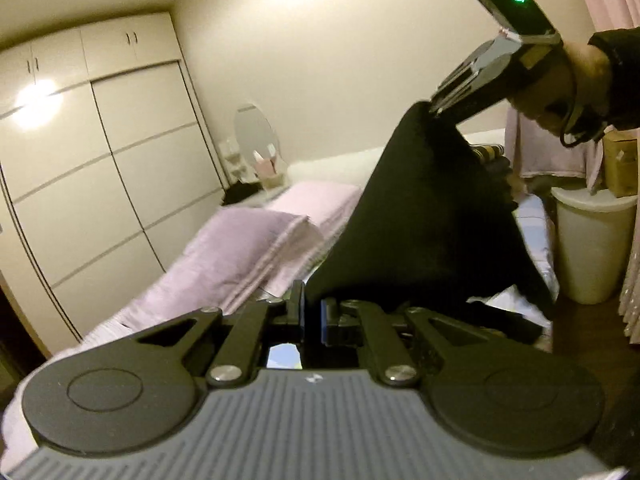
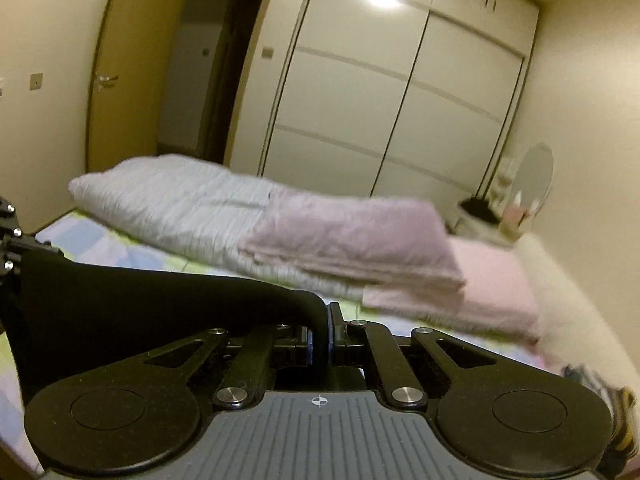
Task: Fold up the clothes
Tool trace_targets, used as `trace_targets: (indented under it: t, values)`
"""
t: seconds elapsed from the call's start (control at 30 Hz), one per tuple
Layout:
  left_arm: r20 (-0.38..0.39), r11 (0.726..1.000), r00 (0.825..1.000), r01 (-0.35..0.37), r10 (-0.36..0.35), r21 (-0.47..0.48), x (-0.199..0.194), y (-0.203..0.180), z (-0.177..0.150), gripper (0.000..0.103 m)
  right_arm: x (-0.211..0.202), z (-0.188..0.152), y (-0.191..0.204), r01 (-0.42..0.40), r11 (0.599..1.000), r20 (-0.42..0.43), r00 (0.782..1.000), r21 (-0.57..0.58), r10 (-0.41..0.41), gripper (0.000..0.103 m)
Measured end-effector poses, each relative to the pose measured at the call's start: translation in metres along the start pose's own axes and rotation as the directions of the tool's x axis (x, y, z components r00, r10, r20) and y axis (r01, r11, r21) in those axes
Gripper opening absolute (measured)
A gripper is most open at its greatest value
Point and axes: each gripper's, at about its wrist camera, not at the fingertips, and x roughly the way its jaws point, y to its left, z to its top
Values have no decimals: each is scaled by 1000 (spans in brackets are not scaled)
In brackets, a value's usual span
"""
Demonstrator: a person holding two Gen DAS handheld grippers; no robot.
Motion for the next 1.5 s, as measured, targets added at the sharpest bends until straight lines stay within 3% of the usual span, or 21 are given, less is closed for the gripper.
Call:
trace_targets:
  t: [0.17, 0.33, 0.47, 0.53, 0.63, 0.7, 0.77, 0.8, 0.9, 0.93, 1.07, 1.1, 1.13, 1.2, 1.3, 1.37, 1.5]
  values:
    - [66, 999, 996, -52, 52, -1, -24, 25, 17, 5, -30, 39, 10, 2, 1000, 73, 997, 20, -3, 5]
    - [116, 996, 989, -92, 90, 12, -8, 54, 55, 5, -26, 73, -10, -36, 993, 95, 995, 113, 25, 5]
    - [65, 994, 992, -110, 108, 24, 52, 65, 64, 6, 24, 77, -47, -65, 977, 40, 998, 203, 58, 5]
    - [1, 995, 995, -102, 102, -3, 101, 67, 60, 7, 65, 66, -68, -81, 967, -20, 996, 242, 88, 5]
    - [-157, 988, 981, -130, 116, -86, 191, 70, 32, 28, 143, 36, -108, -99, 945, -137, 979, 311, 148, 5]
    - [-272, 973, 954, -173, 127, -152, 241, 73, 9, 31, 200, 7, -134, -93, 936, -224, 959, 339, 176, 5]
    - [-383, 949, 914, -230, 134, -215, 274, 76, -20, 31, 254, -27, -157, -54, 938, -322, 931, 344, 172, 8]
    - [-437, 934, 889, -261, 135, -243, 288, 78, -36, 32, 275, -47, -165, -30, 946, -359, 921, 321, 151, 16]
    - [-576, 882, 809, -350, 116, -314, 304, 76, -84, 34, 313, -93, -183, 44, 978, -432, 901, 204, 50, 53]
    - [-614, 865, 783, -373, 99, -337, 300, 71, -99, 37, 319, -104, -191, 46, 977, -447, 893, 209, 53, 55]
    - [-724, 813, 690, -432, 19, -390, 290, 54, -156, 39, 321, -145, -191, -36, 942, -494, 845, 333, 207, 63]
    - [-740, 802, 673, -439, -6, -406, 292, 49, -166, 40, 320, -153, -184, -67, 933, -500, 829, 354, 249, 72]
    - [-751, 792, 660, -440, -35, -423, 294, 42, -178, 42, 320, -161, -178, -97, 922, -505, 813, 375, 291, 79]
    - [-764, 779, 638, -434, -89, -453, 290, 27, -199, 45, 320, -167, -152, -183, 906, -511, 775, 382, 372, 81]
    - [-770, 772, 620, -413, -150, -483, 298, 5, -228, 49, 308, -183, -96, -322, 884, -529, 712, 338, 462, 82]
    - [-770, 768, 610, -397, -188, -502, 304, -8, -245, 49, 304, -190, -61, -403, 867, -536, 682, 292, 498, 82]
    - [-777, 781, 593, -376, -210, -498, 308, -16, -262, 54, 302, -197, -10, -503, 846, -529, 677, 175, 512, 84]
